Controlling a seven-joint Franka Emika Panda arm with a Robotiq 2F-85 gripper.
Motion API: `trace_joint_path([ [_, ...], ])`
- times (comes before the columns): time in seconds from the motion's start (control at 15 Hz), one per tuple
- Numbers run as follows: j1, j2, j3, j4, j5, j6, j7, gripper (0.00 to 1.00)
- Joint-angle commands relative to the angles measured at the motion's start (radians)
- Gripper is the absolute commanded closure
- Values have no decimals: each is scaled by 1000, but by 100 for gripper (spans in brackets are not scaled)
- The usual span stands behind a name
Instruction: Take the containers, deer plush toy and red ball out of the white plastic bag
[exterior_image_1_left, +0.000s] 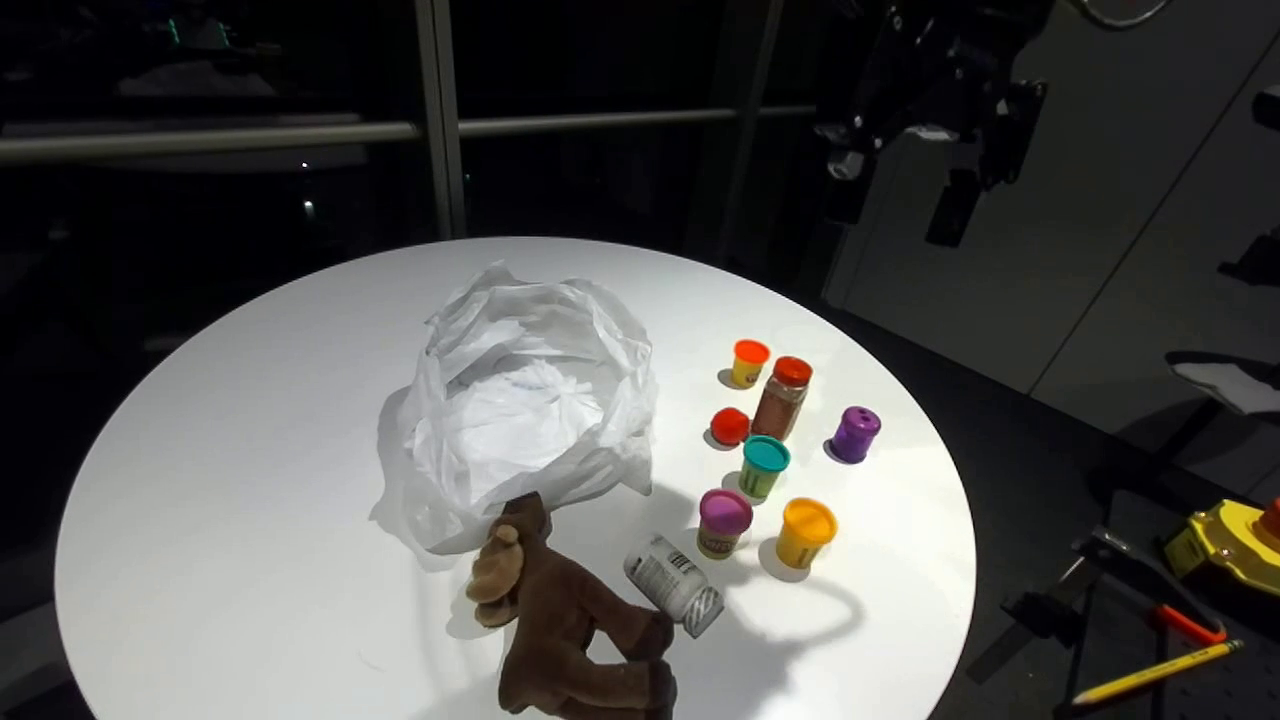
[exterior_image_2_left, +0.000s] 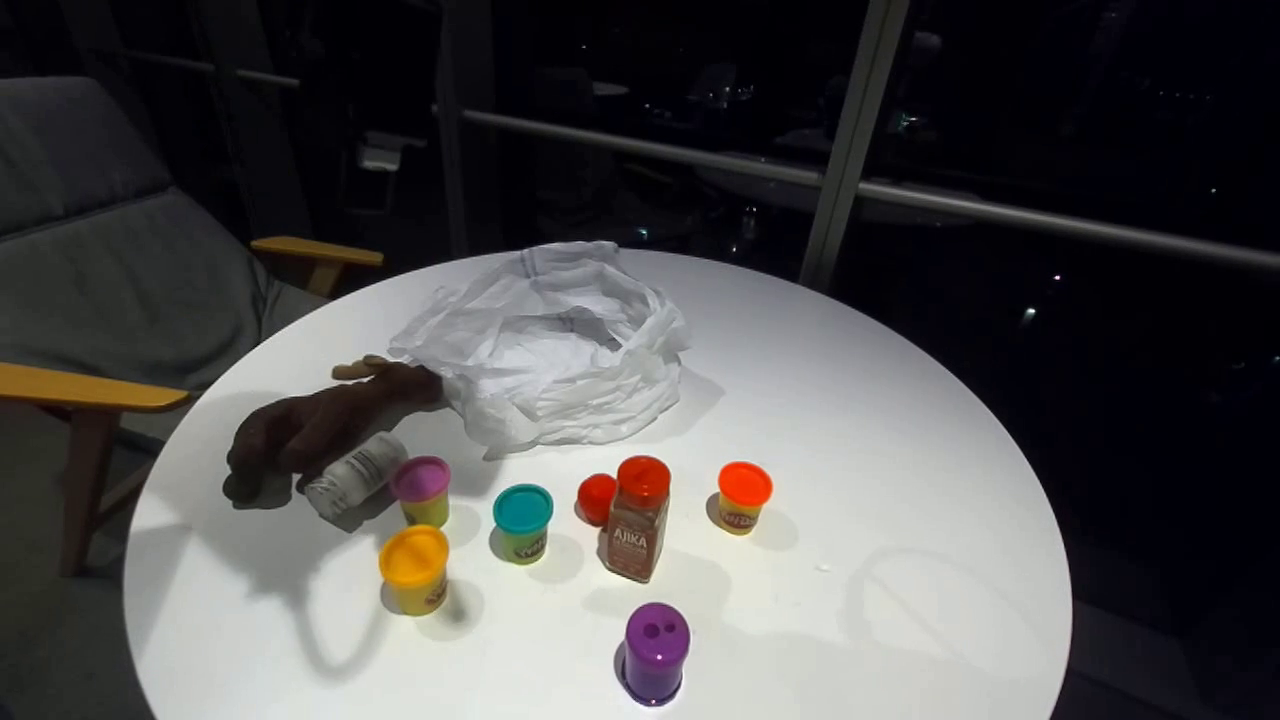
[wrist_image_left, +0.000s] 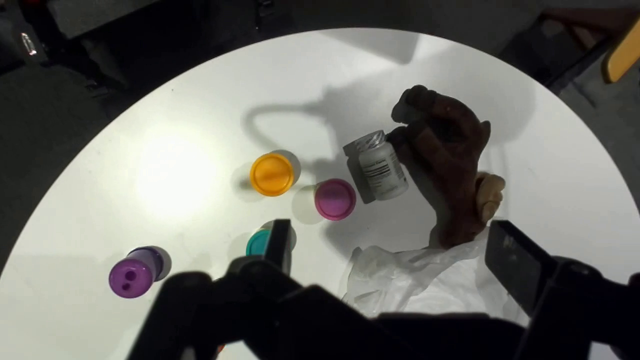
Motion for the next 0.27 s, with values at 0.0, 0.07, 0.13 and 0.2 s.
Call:
trace_joint_path([
  [0.0, -72, 2, 74, 11, 15, -14, -13, 0],
  [0.07, -72, 2, 75, 13, 16, -18, -17, 0],
  [0.13, -75, 3, 74, 13, 15, -21, -21, 0],
  [0.2, -79, 3, 73, 13, 15, -23, -25, 0],
])
